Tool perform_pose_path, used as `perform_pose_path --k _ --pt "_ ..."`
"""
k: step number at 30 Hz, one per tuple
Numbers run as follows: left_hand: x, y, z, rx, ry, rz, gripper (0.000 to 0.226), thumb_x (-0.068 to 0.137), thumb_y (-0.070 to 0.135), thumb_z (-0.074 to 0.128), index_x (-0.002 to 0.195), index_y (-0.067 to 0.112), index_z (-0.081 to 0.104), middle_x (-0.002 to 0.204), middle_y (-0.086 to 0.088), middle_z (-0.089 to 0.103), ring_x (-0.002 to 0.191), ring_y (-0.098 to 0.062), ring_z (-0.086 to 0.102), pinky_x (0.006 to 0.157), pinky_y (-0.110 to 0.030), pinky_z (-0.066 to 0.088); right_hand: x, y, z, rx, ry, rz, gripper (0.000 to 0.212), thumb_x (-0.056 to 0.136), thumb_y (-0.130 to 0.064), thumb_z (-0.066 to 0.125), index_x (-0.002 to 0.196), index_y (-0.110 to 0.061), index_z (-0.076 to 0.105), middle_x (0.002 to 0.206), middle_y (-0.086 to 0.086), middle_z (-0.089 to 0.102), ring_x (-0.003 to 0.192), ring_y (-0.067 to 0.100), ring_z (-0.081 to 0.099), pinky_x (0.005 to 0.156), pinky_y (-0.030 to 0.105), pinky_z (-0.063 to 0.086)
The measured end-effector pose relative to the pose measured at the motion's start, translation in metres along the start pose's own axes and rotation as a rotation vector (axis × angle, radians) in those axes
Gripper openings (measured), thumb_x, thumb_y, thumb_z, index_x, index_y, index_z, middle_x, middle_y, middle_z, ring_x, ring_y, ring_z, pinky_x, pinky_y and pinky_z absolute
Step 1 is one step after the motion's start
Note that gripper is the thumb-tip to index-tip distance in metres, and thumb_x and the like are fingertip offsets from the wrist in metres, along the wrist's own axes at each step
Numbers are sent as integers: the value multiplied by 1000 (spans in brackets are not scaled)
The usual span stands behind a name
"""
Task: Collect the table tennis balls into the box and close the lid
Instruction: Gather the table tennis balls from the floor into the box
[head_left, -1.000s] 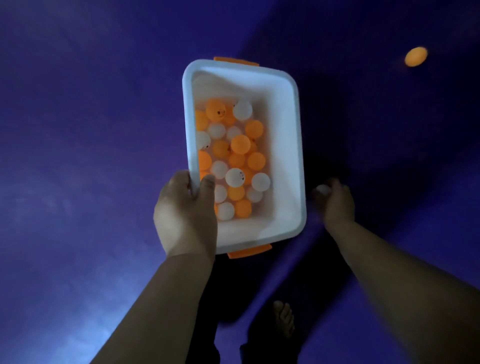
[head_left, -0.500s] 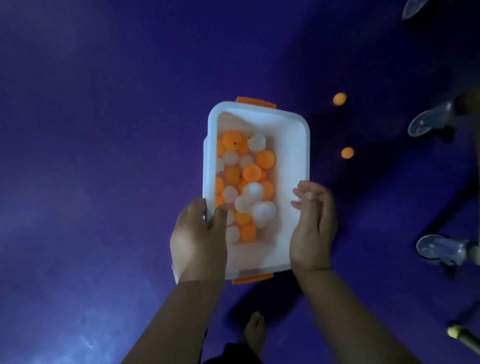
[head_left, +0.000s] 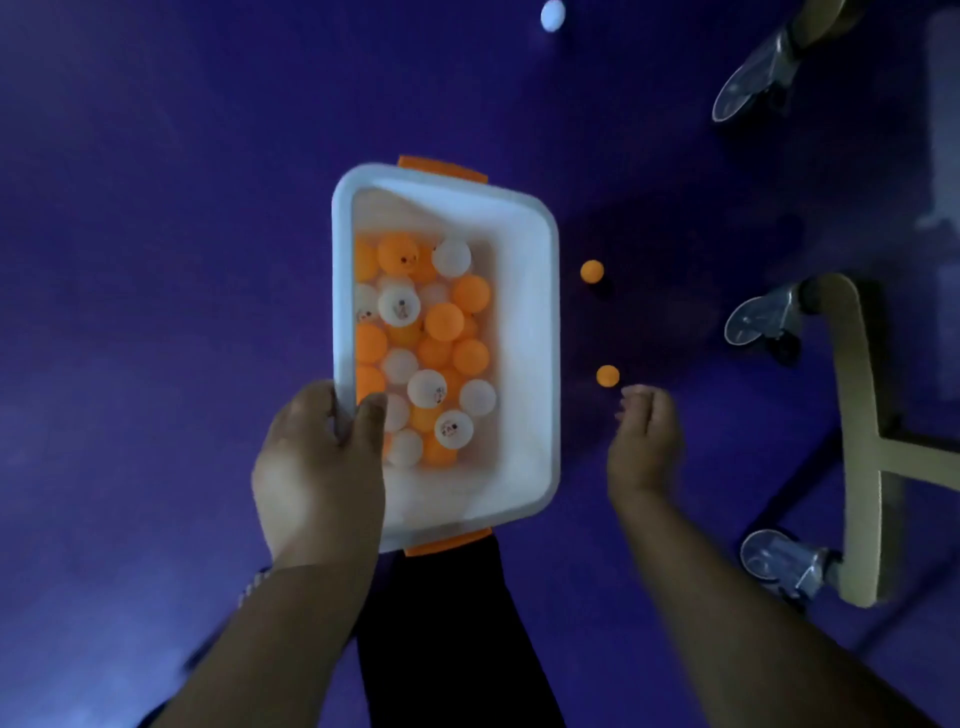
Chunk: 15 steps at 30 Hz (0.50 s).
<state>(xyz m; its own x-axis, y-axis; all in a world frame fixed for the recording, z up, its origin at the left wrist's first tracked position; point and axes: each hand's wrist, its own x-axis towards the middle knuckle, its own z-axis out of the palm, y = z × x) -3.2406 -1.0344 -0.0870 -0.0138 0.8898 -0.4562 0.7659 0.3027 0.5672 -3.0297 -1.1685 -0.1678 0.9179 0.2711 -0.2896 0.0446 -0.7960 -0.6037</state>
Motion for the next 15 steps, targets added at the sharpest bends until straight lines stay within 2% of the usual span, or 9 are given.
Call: perform_pose_path --k 3,6,9,12,14,15 --pt "6 22 25 -8 37 -8 23 88 36 58 81 14 57 71 -4 57 69 -26 51 57 -32 35 53 32 1 -246 -186 12 15 97 -21 45 93 -13 58 90 9 57 82 28 55 69 36 40" --pt "9 41 42 -40 87 -29 21 88 36 60 76 20 53 65 3 53 67 -24 48 56 -35 32 90 60 4 -468 -359 62 30 95 -21 51 119 -6 58 110 20 60 98 37 59 78 39 45" --pt "17 52 56 -62 118 -12 25 88 40 58 74 20 53 67 1 56 69 -24 52 56 -36 39 114 71 9 -547 -435 110 37 94 -21 53 128 -7 55 121 25 57 107 38 58 86 38 46" --pt "30 58 69 -18 132 25 24 88 36 59 75 17 53 63 0 53 66 -23 51 51 -31 33 130 74 18 -585 -466 136 41 94 -19 53 133 -6 49 132 25 48 115 39 53 96 39 44" --pt "45 61 77 -17 145 33 24 88 35 60 75 17 52 59 8 48 64 -20 49 50 -24 31 139 76 26 -575 -494 191 46 95 -18 52 139 -9 42 139 23 39 119 39 50 100 40 42" --pt "51 63 82 -5 129 34 23 88 35 60 75 18 52 59 11 47 64 -20 49 50 -26 30 143 78 29 -573 -509 216 49 96 -19 51 142 -11 38 142 22 35 121 39 48 101 40 40"
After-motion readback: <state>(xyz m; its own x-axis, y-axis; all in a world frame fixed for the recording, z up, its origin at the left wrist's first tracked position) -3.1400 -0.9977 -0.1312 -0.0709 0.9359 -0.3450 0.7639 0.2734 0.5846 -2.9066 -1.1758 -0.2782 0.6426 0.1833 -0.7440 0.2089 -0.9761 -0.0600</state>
